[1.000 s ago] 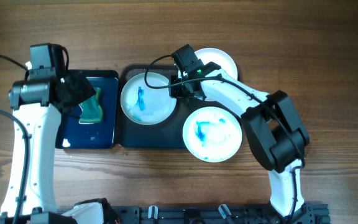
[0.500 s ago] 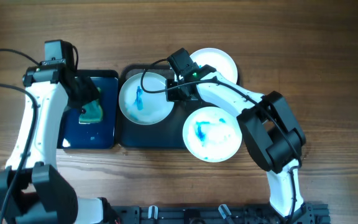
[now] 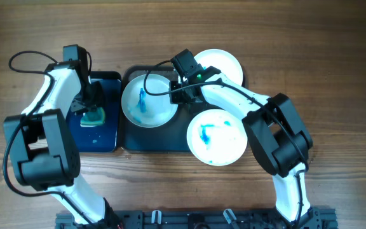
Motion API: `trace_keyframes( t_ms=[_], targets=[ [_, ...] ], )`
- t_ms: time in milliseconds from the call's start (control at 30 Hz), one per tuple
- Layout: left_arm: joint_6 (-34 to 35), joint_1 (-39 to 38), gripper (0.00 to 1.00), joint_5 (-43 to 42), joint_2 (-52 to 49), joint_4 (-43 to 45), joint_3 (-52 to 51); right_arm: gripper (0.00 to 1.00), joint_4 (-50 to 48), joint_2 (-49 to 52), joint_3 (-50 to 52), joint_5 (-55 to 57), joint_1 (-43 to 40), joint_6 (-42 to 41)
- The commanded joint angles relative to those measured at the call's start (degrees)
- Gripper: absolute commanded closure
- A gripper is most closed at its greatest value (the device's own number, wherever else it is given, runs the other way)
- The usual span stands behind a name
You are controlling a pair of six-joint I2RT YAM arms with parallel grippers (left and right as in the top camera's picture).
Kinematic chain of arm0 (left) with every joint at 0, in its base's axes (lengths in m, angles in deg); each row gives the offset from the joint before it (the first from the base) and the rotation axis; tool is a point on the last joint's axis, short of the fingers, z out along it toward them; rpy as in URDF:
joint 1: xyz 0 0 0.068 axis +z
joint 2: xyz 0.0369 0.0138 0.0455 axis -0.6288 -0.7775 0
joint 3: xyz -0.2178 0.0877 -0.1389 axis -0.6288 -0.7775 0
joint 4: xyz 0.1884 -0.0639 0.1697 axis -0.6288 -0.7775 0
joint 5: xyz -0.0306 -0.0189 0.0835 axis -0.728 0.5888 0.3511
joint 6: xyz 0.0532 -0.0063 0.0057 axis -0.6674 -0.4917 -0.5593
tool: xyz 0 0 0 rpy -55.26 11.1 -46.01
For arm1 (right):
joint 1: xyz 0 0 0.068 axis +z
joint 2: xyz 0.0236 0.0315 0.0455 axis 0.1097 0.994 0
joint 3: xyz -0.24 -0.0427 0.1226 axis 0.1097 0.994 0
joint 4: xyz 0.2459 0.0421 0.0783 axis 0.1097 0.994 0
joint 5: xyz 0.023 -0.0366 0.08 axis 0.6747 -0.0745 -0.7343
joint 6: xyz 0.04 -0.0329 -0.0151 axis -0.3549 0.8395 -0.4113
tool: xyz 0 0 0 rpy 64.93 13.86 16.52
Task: Clean dirty plates on tray and stack at the side
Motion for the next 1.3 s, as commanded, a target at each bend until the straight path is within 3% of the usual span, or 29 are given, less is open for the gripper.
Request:
trace_keyframes(
  t_ms=[0, 33, 67, 200, 300, 533, 633, 800, 867, 1100, 1167, 1267],
  targets=[
    [-0.7, 0.4, 0.65, -0.5, -3.2, 2.3, -0.2, 0.96, 0.4, 1.6, 0.7, 0.1, 0.9, 0.8],
    [-0.7, 0.4, 0.86, -0.5, -3.4, 2.4, -0.2, 0.95, 0.4, 1.6, 0.7, 0.1, 0.9, 0.8],
    [-0.7, 0.4, 0.96, -0.5, -3.4, 2.5, -0.2, 0.95, 0.4, 1.6, 0.7, 0.1, 0.9, 0.8],
    [-0.5, 0.4, 0.96, -1.6, -1.9, 1.3, 0.3, 0.96, 0.5, 1.6, 0.7, -0.3, 0.9, 0.8],
    [-0.7, 0.4, 0.96, -3.7, 3.6, -4.4, 4.7, 0.96, 1.2, 0.7, 0.5, -0.3, 0.5, 0.8],
    [-0.6, -2.4, 0.96, -21.0, 12.5, -6.5, 7.7, 0.96, 8.0, -2.0, 0.3, -3.2, -3.2, 3.7],
    [0.7, -7.1, 0.96, -21.1, 10.6, -5.6, 7.4, 0.96, 9.8, -1.9, 0.7, -3.6, -4.3, 3.8],
    [10.9, -13.9, 0.96, -19.2, 3.2, -0.6, 7.4, 0.96, 9.6, -1.5, 0.7, -3.3, -4.3, 3.7],
    [13.7, -16.8, 0.96, -14.4, -0.7, 0.2, 7.4, 0.96, 9.5, -1.4, 0.7, -3.3, -4.3, 3.6],
    [16.6, -22.3, 0.96, -10.3, -11.5, 0.0, 7.3, 0.96, 9.4, -1.4, 0.7, -3.3, -4.4, 3.6],
    [15.0, -22.3, 0.96, -10.9, -11.8, -2.1, 7.3, 0.96, 9.4, -1.4, 0.7, -2.9, -4.4, 3.6],
    [-2.9, -22.3, 0.96, -26.9, -11.8, -5.0, 7.4, 0.96, 9.2, -1.4, 0.7, -2.4, -4.4, 2.1]
  ],
)
